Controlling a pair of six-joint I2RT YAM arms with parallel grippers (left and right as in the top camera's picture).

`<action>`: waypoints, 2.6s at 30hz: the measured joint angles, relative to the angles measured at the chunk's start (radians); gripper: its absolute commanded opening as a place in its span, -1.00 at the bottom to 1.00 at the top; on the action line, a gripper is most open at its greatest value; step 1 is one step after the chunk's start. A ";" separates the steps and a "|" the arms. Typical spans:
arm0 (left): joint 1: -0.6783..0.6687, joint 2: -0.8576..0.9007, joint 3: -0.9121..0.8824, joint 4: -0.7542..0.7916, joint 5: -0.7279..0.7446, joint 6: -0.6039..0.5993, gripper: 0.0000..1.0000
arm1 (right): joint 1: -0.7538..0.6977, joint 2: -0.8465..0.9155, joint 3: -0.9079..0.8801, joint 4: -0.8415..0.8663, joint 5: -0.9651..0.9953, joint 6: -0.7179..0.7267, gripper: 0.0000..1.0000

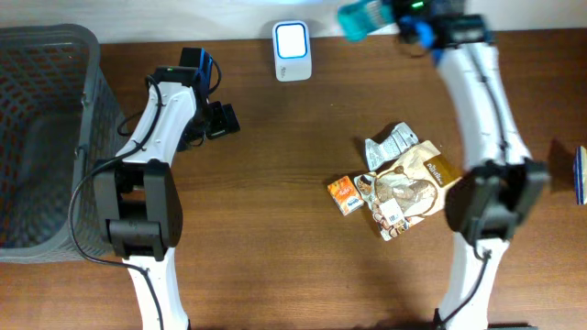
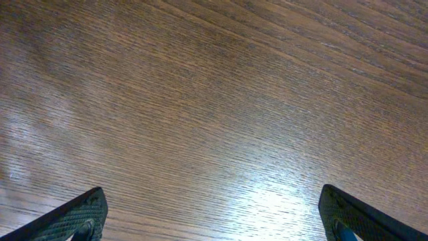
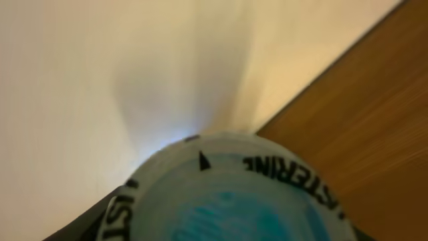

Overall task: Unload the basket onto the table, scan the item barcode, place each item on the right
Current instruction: 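Carry the bottle off to the right edge with the right gripper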

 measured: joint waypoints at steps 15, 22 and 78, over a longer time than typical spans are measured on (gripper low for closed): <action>0.000 0.000 0.000 0.000 0.000 0.000 0.98 | -0.415 -0.047 0.006 -0.385 0.575 -0.438 0.12; 0.000 0.000 0.000 0.000 0.000 0.000 0.98 | -0.584 0.050 -0.006 -0.309 0.608 -0.490 0.13; 0.000 0.000 0.000 0.000 0.000 0.000 0.98 | -0.665 -0.224 -0.008 -0.399 -0.401 -0.742 0.81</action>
